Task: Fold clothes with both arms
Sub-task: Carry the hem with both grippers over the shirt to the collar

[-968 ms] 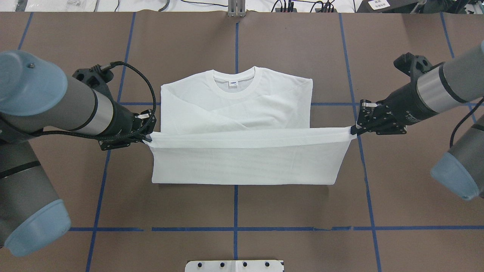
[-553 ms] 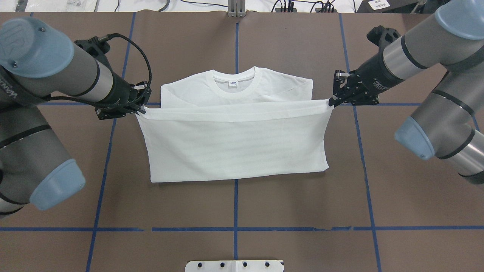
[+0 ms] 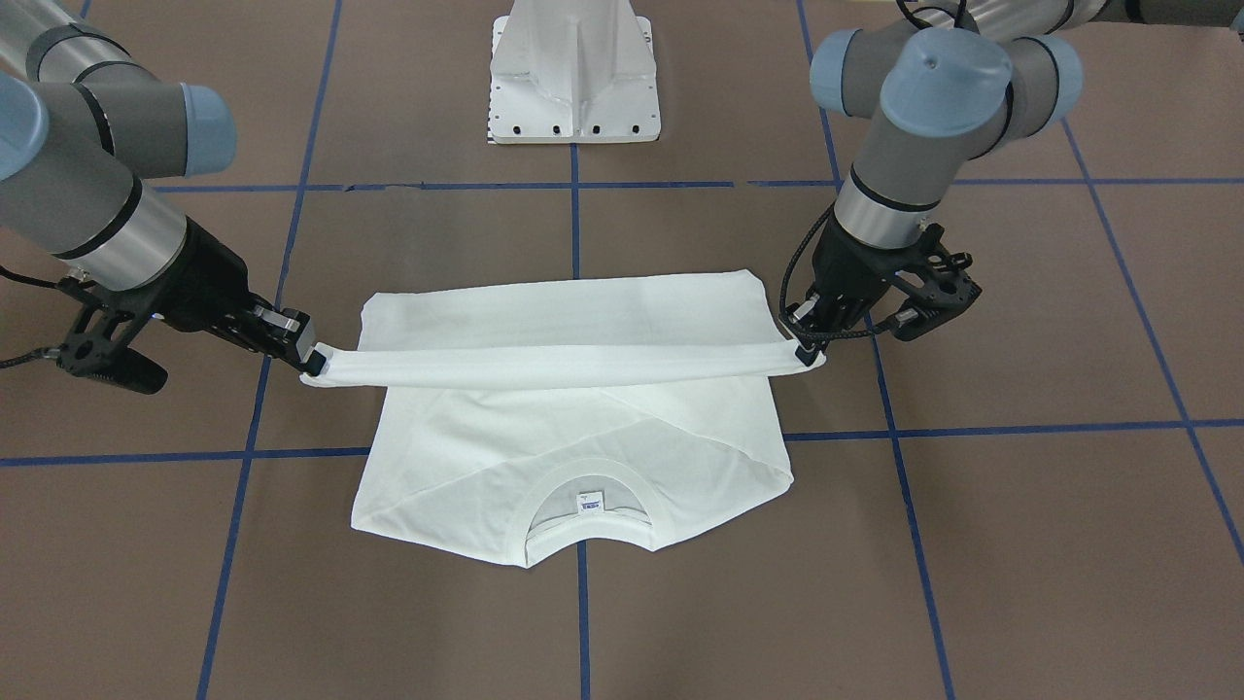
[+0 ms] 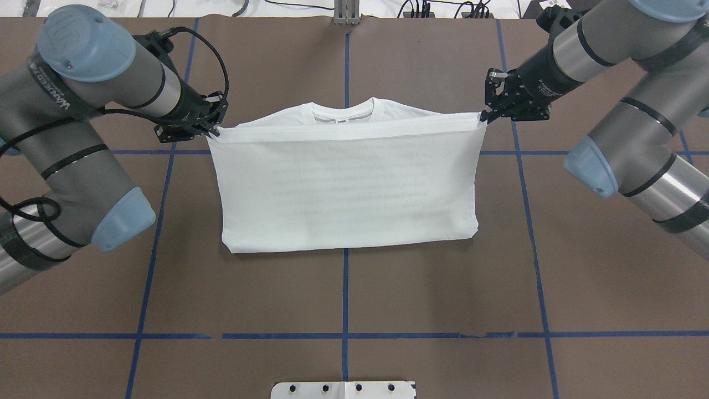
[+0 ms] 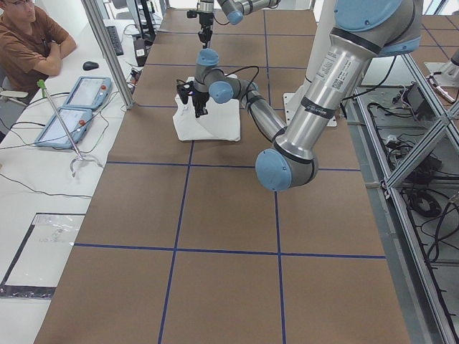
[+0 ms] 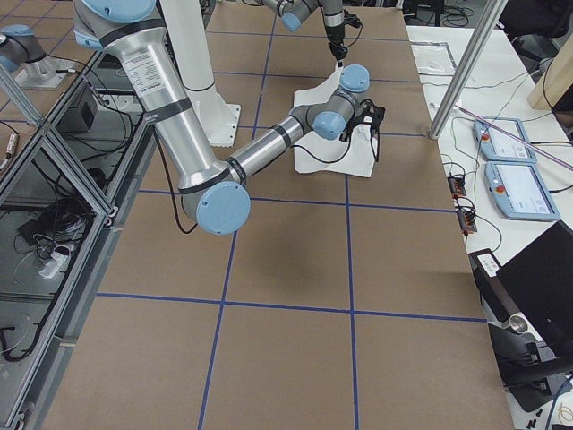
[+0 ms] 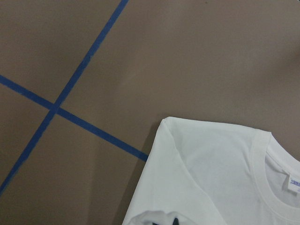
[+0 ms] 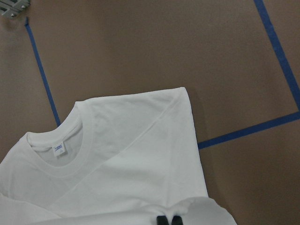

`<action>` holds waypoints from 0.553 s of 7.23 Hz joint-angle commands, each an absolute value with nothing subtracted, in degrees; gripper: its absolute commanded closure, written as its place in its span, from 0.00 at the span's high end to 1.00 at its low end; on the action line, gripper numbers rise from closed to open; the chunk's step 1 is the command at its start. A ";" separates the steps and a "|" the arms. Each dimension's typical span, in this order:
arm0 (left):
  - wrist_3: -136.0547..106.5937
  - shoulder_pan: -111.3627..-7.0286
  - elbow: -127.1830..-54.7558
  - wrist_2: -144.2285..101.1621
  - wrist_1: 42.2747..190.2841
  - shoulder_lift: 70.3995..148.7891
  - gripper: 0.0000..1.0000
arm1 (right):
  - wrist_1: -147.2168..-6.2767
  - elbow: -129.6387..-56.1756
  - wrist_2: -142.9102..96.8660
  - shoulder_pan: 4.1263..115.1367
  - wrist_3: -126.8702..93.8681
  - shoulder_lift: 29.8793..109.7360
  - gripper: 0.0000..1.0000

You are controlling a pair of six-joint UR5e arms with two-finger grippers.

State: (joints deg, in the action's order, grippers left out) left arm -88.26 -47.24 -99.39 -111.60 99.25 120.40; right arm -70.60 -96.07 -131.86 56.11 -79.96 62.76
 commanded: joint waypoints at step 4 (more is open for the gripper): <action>-88.50 -47.64 -84.32 -111.36 110.55 125.41 0.00 | -70.22 -86.42 -130.09 55.11 -79.72 56.09 0.00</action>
